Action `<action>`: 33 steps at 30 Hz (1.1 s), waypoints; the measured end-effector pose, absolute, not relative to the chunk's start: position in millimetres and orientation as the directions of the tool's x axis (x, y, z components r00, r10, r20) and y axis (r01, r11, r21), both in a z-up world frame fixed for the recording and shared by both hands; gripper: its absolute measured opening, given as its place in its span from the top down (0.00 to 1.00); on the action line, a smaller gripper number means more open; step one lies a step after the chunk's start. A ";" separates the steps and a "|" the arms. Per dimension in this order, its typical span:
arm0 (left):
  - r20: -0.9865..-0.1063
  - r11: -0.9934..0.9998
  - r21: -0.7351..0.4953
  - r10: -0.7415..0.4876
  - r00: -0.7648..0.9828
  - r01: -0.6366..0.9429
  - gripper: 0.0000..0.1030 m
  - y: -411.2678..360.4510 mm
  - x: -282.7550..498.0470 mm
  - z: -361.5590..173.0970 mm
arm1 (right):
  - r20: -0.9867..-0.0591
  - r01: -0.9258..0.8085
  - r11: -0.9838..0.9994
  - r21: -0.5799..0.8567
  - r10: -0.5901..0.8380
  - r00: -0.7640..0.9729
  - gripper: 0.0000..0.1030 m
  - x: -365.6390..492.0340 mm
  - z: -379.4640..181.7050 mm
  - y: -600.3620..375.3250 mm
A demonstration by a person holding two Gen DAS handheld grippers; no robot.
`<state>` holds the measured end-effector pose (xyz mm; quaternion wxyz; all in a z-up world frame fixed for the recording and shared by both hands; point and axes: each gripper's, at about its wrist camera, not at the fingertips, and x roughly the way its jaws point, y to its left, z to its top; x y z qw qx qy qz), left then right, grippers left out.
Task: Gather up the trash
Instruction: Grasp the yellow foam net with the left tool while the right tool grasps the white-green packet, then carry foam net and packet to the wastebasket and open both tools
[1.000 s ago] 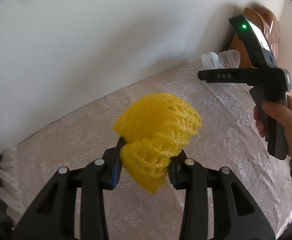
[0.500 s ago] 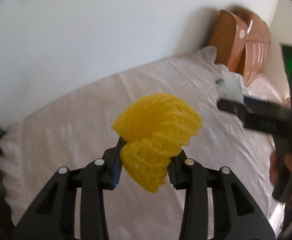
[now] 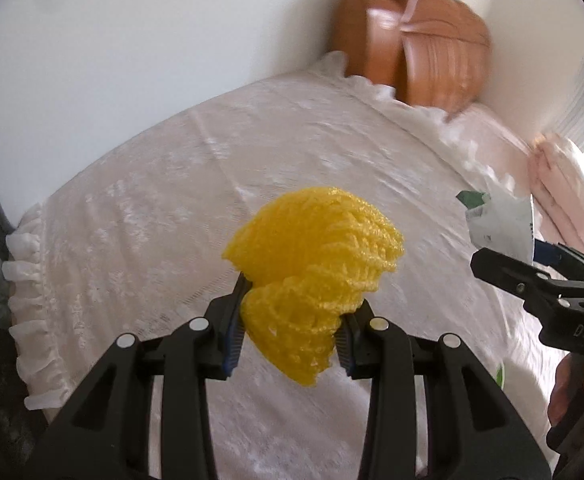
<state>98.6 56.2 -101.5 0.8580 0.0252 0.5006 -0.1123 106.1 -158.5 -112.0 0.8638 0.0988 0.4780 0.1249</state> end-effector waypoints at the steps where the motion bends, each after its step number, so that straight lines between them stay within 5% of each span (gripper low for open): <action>1: -0.864 0.967 -0.065 -0.179 0.471 0.248 0.64 47.1 91.1 -98.4 | -0.795 -0.103 0.952 0.287 0.297 0.529 0.16 90.8 -109.7 -163.9; 15: -0.878 0.662 -0.151 -0.432 0.209 0.734 0.64 -161.6 -9.9 -109.0 | -0.840 0.375 0.909 0.181 -0.055 0.539 0.16 -73.5 -116.1 -309.3; 28: -0.916 0.360 -0.118 -0.399 0.039 0.926 0.63 -320.2 -105.4 -144.8 | -0.863 0.684 0.708 0.175 -0.225 0.453 0.16 -216.6 -132.4 -404.6; 33: -0.919 0.318 -0.094 -0.393 0.040 0.943 0.23 -341.4 -122.2 -148.6 | -0.867 0.716 0.673 0.184 -0.232 0.441 0.16 -255.0 -145.5 -428.1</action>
